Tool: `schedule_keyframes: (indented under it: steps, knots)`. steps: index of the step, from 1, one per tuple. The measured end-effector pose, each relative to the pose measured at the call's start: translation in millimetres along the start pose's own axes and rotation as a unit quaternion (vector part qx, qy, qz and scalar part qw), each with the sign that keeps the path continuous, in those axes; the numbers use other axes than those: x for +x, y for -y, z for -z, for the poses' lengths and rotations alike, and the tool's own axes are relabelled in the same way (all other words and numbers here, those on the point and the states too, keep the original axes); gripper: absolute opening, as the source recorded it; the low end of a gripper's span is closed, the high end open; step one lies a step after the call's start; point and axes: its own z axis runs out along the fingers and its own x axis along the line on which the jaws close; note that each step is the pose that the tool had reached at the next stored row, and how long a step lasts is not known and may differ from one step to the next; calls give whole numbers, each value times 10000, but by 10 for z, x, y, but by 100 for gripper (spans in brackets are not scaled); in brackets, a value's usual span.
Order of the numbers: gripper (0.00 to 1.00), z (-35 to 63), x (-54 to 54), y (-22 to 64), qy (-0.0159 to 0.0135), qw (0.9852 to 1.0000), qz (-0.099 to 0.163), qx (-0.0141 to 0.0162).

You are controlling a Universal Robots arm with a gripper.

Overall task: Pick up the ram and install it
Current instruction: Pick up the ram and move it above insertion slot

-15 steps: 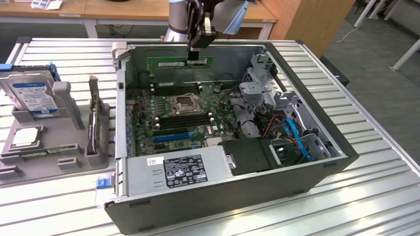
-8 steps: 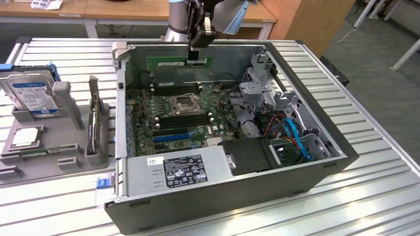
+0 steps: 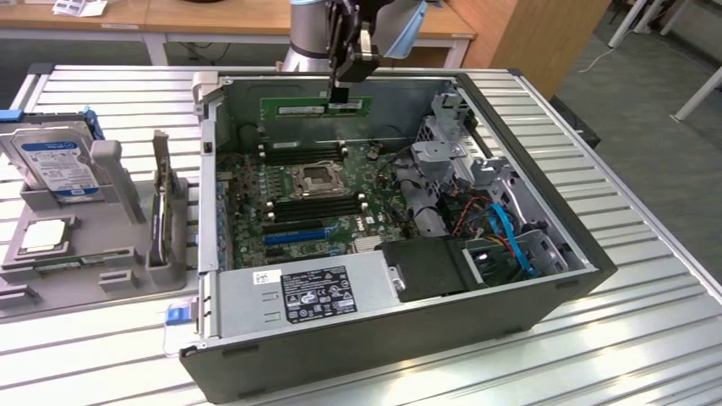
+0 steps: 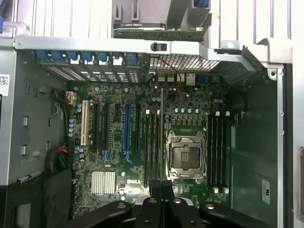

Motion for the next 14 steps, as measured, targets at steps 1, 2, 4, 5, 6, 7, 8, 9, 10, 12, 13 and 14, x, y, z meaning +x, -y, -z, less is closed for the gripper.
schedule_keyframes:
  steps: [1,2,4,5,6,7,8,9,10,12,13,14]
  knots:
    - [11,0,0,9,0,10000,0,0]
    - [11,1,0,20,0,10000,0,0]
    - [11,3,0,44,0,10000,0,0]
    - [11,3,1,50,0,10000,0,0]
    - [11,3,0,51,0,10000,0,0]
    - [11,3,0,51,0,10000,0,0]
    - [11,3,0,51,0,10000,-1,0]
    - [11,3,0,51,0,10000,-1,0]
    - [11,3,0,52,1,10000,0,0]
    - [11,-9,0,53,1,10000,0,0]
    - [11,-17,0,53,0,10000,0,0]
    - [11,-27,1,54,0,10000,0,2]
